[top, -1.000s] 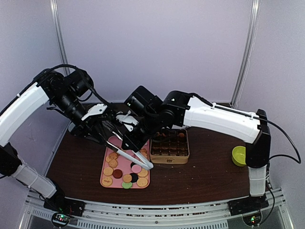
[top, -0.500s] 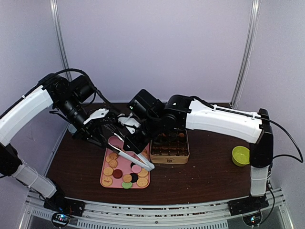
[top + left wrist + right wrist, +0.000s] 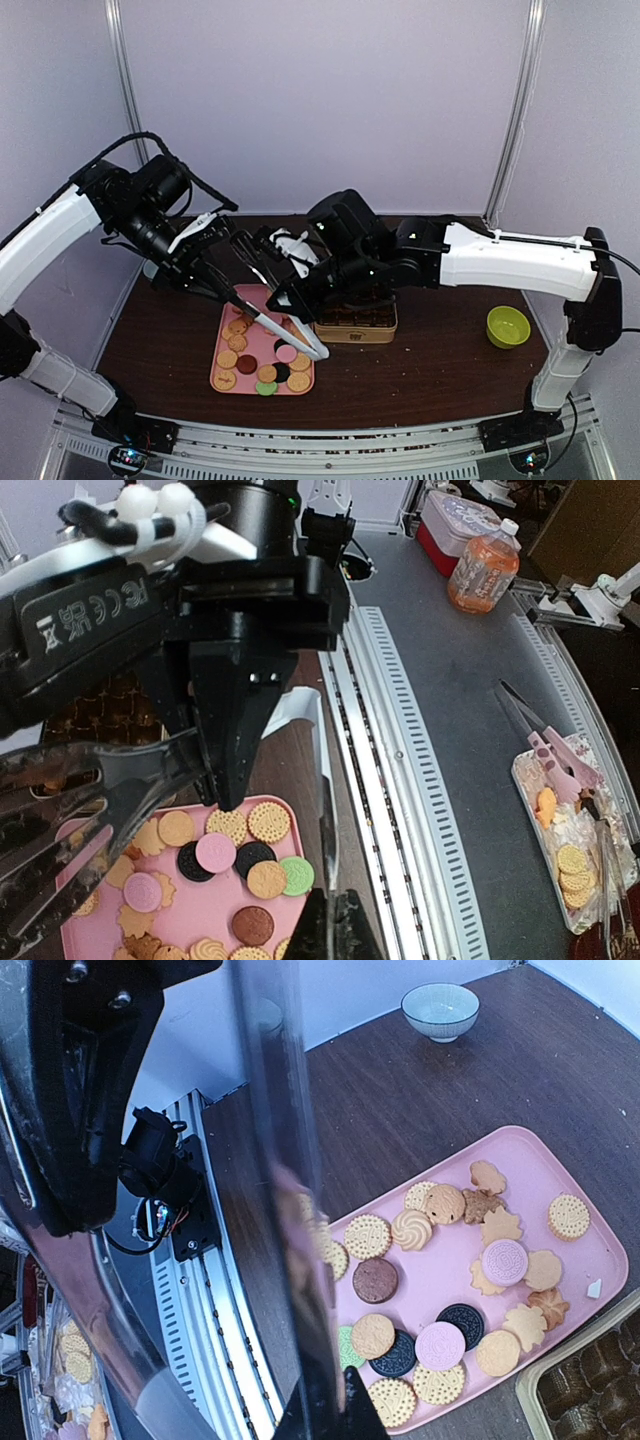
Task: Pack the cookies
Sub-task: Pass from the right arm to the left
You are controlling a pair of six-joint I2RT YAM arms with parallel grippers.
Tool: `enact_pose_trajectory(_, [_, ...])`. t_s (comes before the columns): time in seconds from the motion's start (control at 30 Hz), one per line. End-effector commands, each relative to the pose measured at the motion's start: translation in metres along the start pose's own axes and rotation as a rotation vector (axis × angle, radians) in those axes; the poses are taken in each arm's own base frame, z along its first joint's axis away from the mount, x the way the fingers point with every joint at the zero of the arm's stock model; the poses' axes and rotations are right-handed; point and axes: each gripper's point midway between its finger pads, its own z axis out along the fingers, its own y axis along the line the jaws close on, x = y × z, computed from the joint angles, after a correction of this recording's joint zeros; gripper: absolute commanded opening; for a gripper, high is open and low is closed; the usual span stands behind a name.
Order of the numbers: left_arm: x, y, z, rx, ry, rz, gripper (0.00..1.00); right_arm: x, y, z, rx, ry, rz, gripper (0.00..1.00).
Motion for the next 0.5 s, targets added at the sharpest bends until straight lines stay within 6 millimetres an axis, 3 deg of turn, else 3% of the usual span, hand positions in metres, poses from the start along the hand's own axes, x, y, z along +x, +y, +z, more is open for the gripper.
enact_pose_trajectory(0.0, [0.02, 0.006, -0.004, -0.029, 0.054, -0.082, 0.0, -0.051, 0.027, -0.039, -0.094, -0.165, -0.041, 0.0])
enact_pose_trajectory(0.27, [0.012, 0.005, -0.009, -0.03, 0.042, -0.053, 0.0, -0.049, 0.023, -0.031, -0.075, -0.146, -0.041, 0.0])
enact_pose_trajectory(0.47, [-0.01, 0.01, -0.023, -0.03, 0.042, -0.05, 0.42, -0.041, 0.016, -0.002, -0.034, -0.003, -0.048, 0.0])
